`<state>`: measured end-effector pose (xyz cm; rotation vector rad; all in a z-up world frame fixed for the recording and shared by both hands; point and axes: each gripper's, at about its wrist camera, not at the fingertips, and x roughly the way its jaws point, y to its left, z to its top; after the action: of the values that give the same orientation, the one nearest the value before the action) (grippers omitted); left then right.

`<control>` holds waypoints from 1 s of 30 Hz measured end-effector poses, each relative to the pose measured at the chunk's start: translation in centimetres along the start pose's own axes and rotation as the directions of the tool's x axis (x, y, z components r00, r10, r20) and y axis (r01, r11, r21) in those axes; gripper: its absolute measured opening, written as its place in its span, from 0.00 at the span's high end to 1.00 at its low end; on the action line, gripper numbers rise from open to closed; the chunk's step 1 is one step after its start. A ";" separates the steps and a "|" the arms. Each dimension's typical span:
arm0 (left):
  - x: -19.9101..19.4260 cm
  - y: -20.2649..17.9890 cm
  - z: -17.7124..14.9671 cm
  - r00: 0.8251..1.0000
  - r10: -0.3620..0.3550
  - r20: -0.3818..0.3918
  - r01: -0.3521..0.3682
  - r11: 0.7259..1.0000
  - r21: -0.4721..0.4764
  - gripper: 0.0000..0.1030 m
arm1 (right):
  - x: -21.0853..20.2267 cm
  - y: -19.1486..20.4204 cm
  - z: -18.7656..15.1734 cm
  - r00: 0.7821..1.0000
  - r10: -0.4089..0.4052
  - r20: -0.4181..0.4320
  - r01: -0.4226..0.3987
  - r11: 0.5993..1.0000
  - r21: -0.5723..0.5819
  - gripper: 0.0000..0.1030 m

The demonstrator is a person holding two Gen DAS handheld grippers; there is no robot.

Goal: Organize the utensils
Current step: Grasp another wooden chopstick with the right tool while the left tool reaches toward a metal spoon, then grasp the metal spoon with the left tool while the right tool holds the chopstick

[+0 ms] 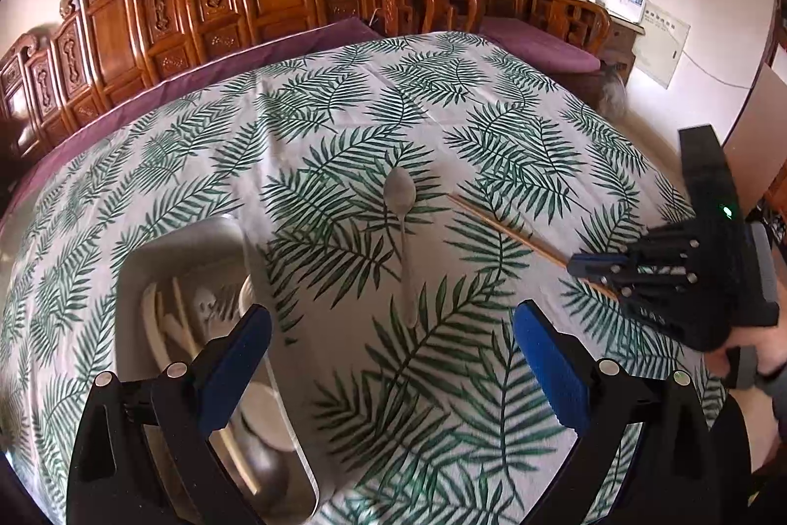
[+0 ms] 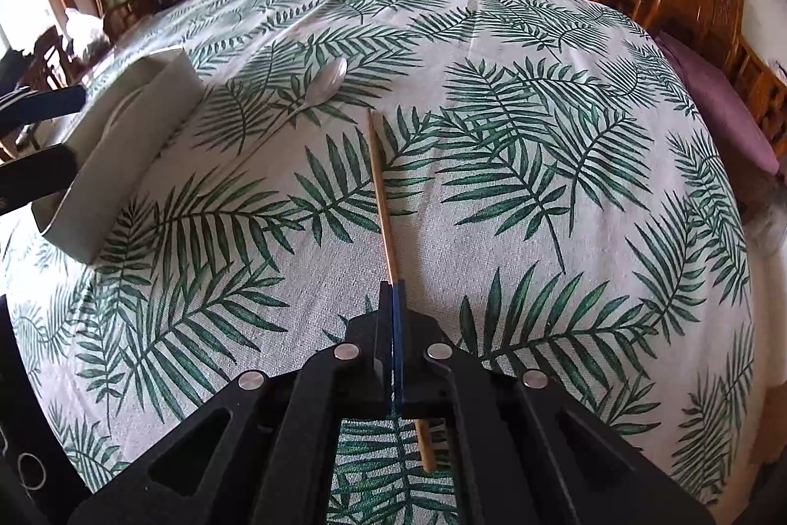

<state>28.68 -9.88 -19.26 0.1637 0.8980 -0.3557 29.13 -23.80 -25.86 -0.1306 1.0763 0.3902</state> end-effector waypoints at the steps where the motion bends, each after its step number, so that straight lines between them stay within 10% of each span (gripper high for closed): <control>1: 0.4 -0.1 0.2 1.000 0.000 -0.003 0.000 1.000 0.000 0.08 | 0.0 0.0 0.0 1.000 0.001 0.002 -0.001 1.000 -0.001 0.99; 14: 2.6 -0.7 0.7 1.000 0.004 -0.022 -0.005 1.000 -0.003 0.08 | -0.5 -0.2 1.0 0.999 0.047 0.014 -0.046 0.997 -0.057 0.98; 18: 2.9 -0.5 1.0 1.000 0.000 -0.023 0.000 1.000 -0.010 0.08 | 0.3 0.1 1.1 0.999 0.039 -0.012 -0.040 0.995 -0.090 0.77; 30: 4.8 -0.7 1.7 0.998 -0.011 -0.059 0.010 1.000 -0.019 0.11 | 0.1 -1.7 0.4 1.000 -0.006 -0.027 0.005 1.000 -0.027 0.95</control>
<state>32.39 -12.13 -22.00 0.1530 0.9603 -0.3532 30.17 -25.23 -25.94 -0.1636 1.0974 0.3990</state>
